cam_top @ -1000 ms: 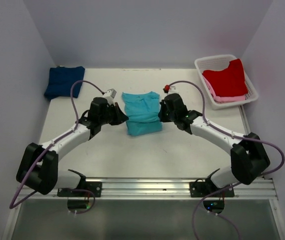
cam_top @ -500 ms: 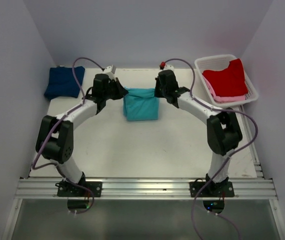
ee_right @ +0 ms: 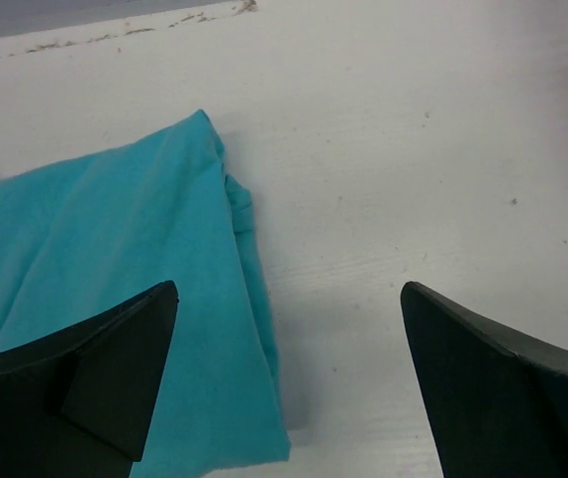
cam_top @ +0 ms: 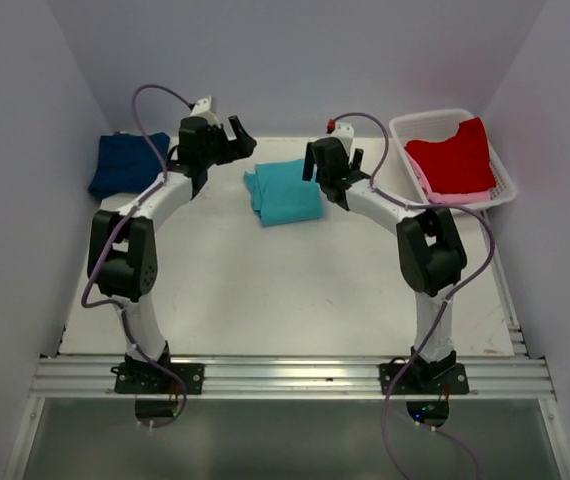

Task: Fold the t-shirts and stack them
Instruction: Fold the tshirt

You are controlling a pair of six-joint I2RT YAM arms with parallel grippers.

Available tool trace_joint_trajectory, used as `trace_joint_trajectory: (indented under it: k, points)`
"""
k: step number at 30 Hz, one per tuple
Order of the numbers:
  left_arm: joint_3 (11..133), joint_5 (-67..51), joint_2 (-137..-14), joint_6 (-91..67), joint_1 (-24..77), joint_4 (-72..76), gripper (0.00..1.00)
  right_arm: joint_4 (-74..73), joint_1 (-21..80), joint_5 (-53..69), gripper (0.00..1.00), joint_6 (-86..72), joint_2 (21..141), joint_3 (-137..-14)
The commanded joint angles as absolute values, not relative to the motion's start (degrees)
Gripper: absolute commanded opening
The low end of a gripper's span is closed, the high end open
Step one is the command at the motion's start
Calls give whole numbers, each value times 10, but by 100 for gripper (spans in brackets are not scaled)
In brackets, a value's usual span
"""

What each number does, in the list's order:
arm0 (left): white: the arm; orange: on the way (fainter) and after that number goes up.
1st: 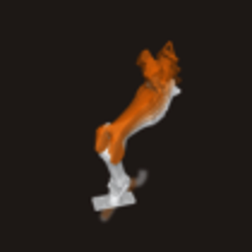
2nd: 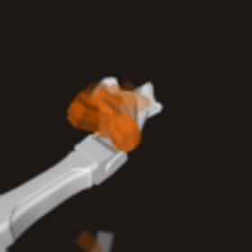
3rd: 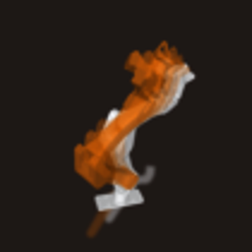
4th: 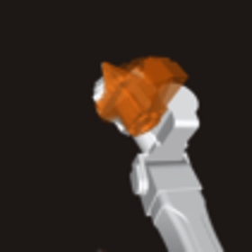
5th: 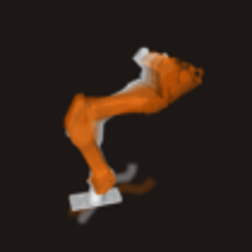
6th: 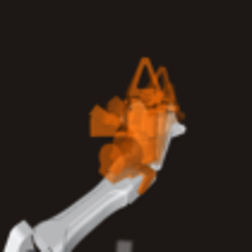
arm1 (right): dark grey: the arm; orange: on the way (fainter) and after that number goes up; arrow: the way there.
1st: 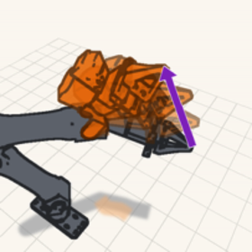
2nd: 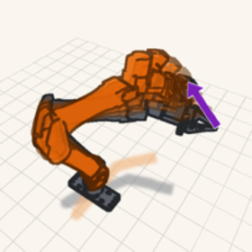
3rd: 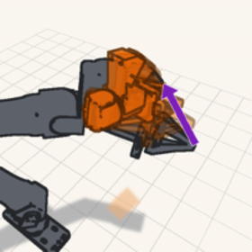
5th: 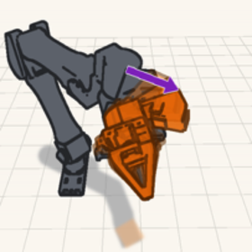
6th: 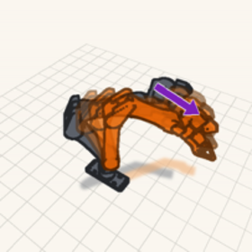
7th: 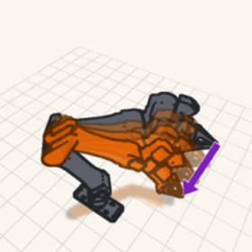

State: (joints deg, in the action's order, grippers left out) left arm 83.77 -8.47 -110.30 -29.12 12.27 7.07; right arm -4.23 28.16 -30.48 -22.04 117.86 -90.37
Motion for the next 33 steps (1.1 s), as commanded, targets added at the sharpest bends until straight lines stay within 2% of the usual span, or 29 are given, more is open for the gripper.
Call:
trace_joint_trajectory:
  k: [1,5,6,7,10,11,15,21,28,33]
  points:
    - [814,-70,-1040,-272,125,93,100,60,281,-294,98,-210,1093,-850]
    - [770,-102,-1039,-282,125,72,100,43,276,-170,89,-201,1113,-858]
    - [766,-108,-1051,-283,125,64,100,25,265,-131,29,-208,1127,-876]
    - [762,-122,-1058,-285,125,62,100,-26,257,-49,0,-236,1149,-926]
    - [760,-163,-1092,-287,122,47,100,-104,229,132,0,-290,1245,-1041]
    - [765,-190,-1112,-291,120,39,100,-119,226,145,0,-301,1285,-1062]
    - [776,-224,-1143,-301,105,18,100,-165,225,145,0,-327,1331,-1107]
    - [804,-215,-1192,-297,104,-54,100,-161,226,108,0,-326,1332,-1051]
    - [785,-217,-1205,-316,104,-18,100,-133,226,105,0,-323,1327,-989]
    - [802,-272,-1269,-339,105,10,100,-128,227,98,0,-319,1327,-977]
